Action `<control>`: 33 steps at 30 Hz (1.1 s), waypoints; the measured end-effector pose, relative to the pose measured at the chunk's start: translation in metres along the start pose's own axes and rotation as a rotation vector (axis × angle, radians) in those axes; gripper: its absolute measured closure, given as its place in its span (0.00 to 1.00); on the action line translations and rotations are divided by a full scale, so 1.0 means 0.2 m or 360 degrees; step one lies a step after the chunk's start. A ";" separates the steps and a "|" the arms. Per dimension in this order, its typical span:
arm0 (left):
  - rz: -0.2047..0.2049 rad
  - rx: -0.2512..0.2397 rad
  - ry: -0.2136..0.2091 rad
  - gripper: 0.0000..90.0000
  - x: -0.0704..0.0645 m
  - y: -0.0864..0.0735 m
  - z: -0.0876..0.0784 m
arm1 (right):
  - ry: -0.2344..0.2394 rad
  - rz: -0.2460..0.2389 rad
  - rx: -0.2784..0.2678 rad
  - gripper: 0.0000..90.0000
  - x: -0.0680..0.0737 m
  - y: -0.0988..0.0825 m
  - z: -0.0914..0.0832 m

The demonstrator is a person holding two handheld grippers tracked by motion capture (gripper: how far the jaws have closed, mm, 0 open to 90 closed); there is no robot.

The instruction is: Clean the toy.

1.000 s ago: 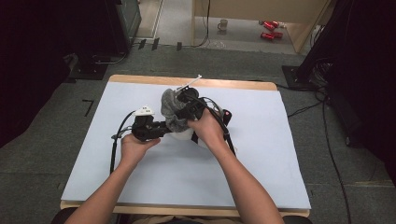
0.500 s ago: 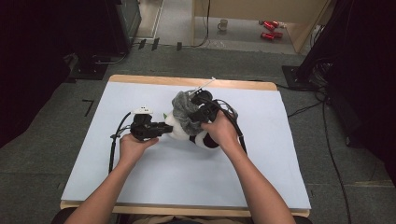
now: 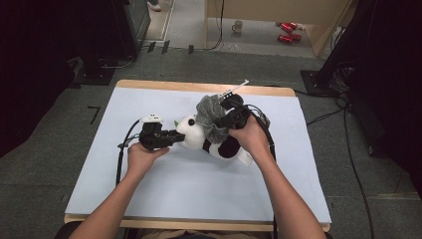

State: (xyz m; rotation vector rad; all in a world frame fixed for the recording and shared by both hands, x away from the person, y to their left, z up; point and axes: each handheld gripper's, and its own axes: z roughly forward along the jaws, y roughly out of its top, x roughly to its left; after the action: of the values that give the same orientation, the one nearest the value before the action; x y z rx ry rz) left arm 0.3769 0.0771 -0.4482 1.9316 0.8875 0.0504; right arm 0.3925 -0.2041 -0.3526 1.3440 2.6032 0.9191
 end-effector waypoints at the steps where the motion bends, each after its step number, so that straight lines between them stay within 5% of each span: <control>1: 0.0018 0.0008 0.0009 0.73 -0.01 0.00 0.00 | 0.0000 0.0000 0.0000 0.91 0.00 0.00 0.00; 3: 0.0041 0.0043 0.0014 0.73 0.00 -0.01 0.00 | 0.0098 0.0017 -0.0068 0.91 0.03 0.03 -0.07; 10: 0.0137 0.0081 0.0009 0.73 -0.01 -0.02 -0.01 | 0.0115 -0.0010 -0.0192 0.91 0.08 0.13 -0.20; 18: 0.0181 0.0137 -0.0012 0.73 0.02 -0.05 -0.01 | 0.0153 0.0101 -0.0292 0.91 -0.01 0.17 -0.22; 22: 0.0224 0.0147 -0.0013 0.72 0.01 -0.07 -0.01 | 0.0157 0.0141 -0.0285 0.91 -0.05 0.17 -0.19; 30: 0.0150 0.0130 -0.0045 0.69 0.02 -0.09 -0.02 | 0.0244 0.0174 -0.0181 0.91 -0.06 0.07 0.00; 33: 0.0102 0.0134 -0.0080 0.58 0.04 -0.08 -0.04 | 0.0261 0.0175 -0.0131 0.91 -0.05 0.03 0.07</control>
State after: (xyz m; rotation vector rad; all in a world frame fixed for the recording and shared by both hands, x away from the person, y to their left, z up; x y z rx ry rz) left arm 0.3701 0.0914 -0.4591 2.0308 0.8058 0.0020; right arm 0.4084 -0.2023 -0.3633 1.4618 2.5956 1.1864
